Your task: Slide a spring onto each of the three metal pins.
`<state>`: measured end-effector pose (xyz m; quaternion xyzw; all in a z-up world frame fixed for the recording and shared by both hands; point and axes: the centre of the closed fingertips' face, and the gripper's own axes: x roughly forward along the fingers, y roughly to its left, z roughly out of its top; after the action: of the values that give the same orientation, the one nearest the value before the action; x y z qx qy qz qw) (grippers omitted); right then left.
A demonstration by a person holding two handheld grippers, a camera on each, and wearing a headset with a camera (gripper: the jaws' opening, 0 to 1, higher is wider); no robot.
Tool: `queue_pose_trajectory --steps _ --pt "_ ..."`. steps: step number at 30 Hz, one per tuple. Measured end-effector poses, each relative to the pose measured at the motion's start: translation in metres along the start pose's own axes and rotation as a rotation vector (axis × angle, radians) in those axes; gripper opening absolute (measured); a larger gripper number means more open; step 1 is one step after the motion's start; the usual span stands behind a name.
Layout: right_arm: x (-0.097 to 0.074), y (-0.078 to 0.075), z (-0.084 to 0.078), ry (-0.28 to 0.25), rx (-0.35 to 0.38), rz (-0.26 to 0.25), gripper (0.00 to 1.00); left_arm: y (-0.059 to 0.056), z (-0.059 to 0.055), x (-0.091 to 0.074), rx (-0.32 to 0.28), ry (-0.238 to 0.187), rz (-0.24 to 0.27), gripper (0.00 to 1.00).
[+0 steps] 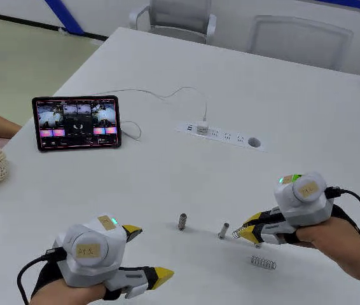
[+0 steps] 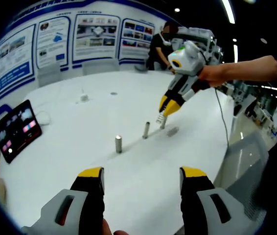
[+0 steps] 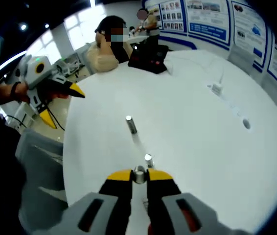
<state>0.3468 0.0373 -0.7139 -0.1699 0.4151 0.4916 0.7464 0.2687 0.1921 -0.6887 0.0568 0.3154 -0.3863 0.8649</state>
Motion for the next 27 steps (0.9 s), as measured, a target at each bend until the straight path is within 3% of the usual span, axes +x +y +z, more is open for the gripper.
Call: queue_pose_trajectory --steps 11,27 --pt "0.010 -0.011 0.008 0.015 -0.030 -0.002 0.12 0.005 -0.006 -0.006 -0.023 0.004 0.017 0.66" --pt "0.023 -0.013 0.010 0.043 -0.055 0.010 0.12 0.009 -0.009 -0.011 -0.038 0.004 0.028 0.66"
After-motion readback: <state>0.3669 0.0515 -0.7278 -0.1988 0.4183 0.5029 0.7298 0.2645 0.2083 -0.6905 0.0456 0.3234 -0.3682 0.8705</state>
